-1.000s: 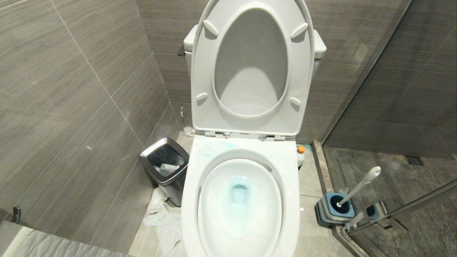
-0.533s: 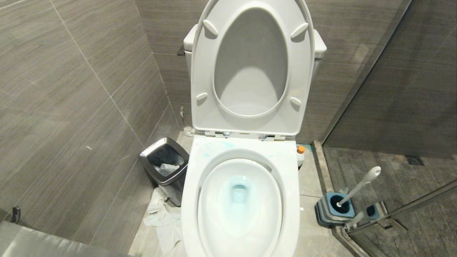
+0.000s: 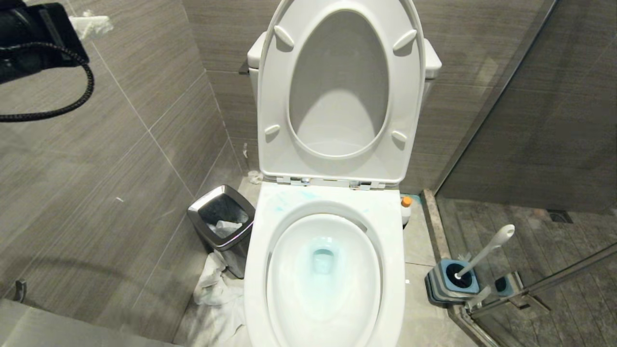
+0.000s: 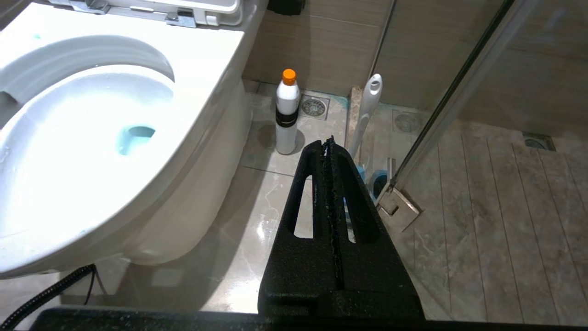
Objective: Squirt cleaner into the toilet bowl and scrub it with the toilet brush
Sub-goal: Flush the toilet
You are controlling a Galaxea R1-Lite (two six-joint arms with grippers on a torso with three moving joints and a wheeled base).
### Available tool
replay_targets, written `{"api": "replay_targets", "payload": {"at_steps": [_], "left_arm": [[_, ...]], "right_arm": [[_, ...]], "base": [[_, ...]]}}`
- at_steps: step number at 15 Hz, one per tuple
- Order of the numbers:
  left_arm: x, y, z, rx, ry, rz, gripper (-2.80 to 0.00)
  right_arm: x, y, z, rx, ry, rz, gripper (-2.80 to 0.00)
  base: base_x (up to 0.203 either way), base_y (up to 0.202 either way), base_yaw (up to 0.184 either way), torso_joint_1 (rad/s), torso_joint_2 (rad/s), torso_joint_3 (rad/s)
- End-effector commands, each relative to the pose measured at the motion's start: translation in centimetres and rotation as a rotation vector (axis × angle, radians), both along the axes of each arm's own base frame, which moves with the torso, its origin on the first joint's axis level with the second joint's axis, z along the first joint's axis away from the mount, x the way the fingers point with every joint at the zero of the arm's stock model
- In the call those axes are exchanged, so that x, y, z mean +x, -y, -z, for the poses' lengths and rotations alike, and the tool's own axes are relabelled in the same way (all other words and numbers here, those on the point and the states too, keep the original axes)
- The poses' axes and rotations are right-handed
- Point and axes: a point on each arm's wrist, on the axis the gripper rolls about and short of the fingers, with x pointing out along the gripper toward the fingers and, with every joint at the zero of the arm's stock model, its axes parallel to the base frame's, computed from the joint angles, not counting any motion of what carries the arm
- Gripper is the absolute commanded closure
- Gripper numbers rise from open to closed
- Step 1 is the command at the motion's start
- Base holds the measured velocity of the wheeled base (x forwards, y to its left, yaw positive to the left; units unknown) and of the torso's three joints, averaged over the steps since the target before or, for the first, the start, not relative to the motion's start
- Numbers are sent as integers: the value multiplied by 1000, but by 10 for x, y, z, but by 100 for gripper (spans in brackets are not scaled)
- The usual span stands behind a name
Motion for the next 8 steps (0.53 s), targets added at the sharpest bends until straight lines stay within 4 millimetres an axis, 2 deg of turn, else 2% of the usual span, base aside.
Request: {"api": "replay_targets", "payload": {"at_steps": [1, 8], "left_arm": [[36, 7, 8, 0, -42, 13, 0], [117, 28, 6, -16, -8, 2, 0]], "right_arm": [[2, 0, 7, -1, -26, 0, 0], [2, 0, 7, -1, -25, 0, 0]], "base": [[0, 0, 0, 0, 0, 0], [0, 0, 0, 0, 0, 0]]}}
